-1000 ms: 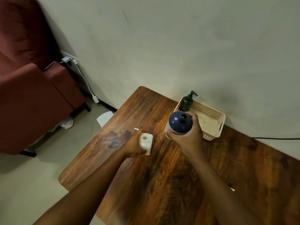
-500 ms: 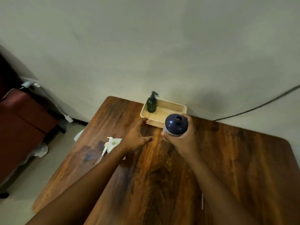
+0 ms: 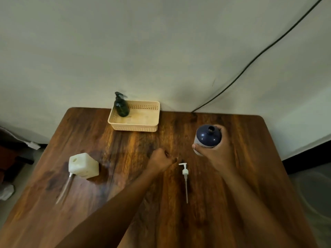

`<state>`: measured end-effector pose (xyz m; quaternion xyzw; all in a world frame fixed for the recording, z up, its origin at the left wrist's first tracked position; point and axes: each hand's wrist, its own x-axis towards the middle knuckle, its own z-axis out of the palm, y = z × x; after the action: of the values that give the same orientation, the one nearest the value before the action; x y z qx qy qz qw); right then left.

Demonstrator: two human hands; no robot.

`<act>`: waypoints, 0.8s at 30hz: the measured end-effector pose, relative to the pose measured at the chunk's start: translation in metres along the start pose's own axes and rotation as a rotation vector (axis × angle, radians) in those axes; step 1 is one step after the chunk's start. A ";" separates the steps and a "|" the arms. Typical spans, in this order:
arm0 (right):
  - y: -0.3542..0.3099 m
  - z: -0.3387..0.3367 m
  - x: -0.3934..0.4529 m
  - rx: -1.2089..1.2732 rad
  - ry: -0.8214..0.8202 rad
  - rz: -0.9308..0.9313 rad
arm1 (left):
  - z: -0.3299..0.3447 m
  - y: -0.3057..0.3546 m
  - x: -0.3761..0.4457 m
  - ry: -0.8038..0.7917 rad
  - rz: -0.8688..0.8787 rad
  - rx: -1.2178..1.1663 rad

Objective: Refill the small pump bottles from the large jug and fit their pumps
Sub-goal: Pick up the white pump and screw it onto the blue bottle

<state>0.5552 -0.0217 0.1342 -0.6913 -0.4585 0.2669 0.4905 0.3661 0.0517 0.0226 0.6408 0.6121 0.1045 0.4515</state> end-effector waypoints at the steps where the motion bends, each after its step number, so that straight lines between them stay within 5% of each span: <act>1: 0.005 -0.005 -0.001 0.000 0.009 0.004 | 0.010 0.001 0.001 -0.018 -0.025 0.004; 11: 0.052 -0.032 -0.009 -0.013 0.022 0.080 | 0.081 0.006 0.014 -0.077 -0.231 0.029; 24: 0.051 -0.018 -0.002 -0.002 -0.020 0.103 | 0.094 0.014 0.020 0.004 -0.216 0.090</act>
<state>0.5878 -0.0365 0.0939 -0.7117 -0.4276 0.2981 0.4709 0.4454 0.0294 -0.0299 0.5907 0.6823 0.0289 0.4297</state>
